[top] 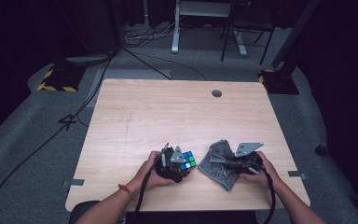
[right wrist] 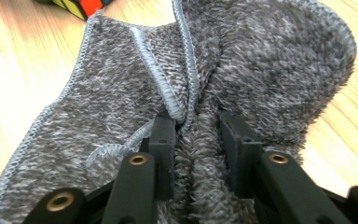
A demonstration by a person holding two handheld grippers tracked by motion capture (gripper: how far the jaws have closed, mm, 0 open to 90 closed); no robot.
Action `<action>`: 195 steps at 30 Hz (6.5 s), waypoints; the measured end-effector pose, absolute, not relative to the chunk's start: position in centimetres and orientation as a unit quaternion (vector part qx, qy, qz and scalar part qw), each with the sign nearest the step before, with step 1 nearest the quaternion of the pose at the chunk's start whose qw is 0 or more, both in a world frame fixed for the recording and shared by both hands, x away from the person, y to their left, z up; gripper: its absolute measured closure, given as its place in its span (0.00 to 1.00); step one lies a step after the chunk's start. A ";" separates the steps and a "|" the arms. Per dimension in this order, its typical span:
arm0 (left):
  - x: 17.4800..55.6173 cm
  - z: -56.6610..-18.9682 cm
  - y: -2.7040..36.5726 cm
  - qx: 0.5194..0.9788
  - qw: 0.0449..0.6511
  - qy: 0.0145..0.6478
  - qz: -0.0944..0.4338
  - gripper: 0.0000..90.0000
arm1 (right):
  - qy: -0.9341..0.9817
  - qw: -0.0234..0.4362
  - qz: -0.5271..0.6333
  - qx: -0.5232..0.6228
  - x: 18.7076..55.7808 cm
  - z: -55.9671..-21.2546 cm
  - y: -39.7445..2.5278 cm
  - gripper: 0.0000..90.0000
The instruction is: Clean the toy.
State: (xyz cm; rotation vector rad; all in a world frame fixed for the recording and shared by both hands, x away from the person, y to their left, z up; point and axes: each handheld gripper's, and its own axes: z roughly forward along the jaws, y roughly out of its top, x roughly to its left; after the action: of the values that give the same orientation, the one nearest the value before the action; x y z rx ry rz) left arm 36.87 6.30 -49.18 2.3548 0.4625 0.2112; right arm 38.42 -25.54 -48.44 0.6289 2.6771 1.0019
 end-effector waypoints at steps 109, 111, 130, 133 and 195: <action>36.7 -44.4 4.8 0.903 0.406 0.079 0.121 0.37 | 0.863 0.021 0.477 0.163 37.8 -43.6 -21.8 0.86; 36.7 -44.6 4.6 0.905 0.403 0.083 0.112 0.37 | 0.859 0.018 0.488 0.152 37.6 -43.6 -21.8 0.86; 36.4 -45.2 2.9 0.922 0.360 0.060 0.128 0.37 | 0.870 0.034 0.479 0.114 36.4 -43.1 -20.6 0.86; 36.3 -44.6 3.4 0.917 0.372 0.061 0.130 0.37 | 0.876 0.045 0.464 0.127 36.7 -43.2 -20.9 0.86; 34.8 -43.9 2.8 0.922 0.358 0.039 0.140 0.37 | 0.868 0.086 0.463 0.156 36.3 -42.6 -20.5 0.86</action>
State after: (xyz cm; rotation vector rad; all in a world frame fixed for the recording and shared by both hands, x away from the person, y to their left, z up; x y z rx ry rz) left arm 34.81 2.76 -43.90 2.3794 0.1011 0.3607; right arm 36.25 -20.48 -42.55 0.4644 2.5874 1.3789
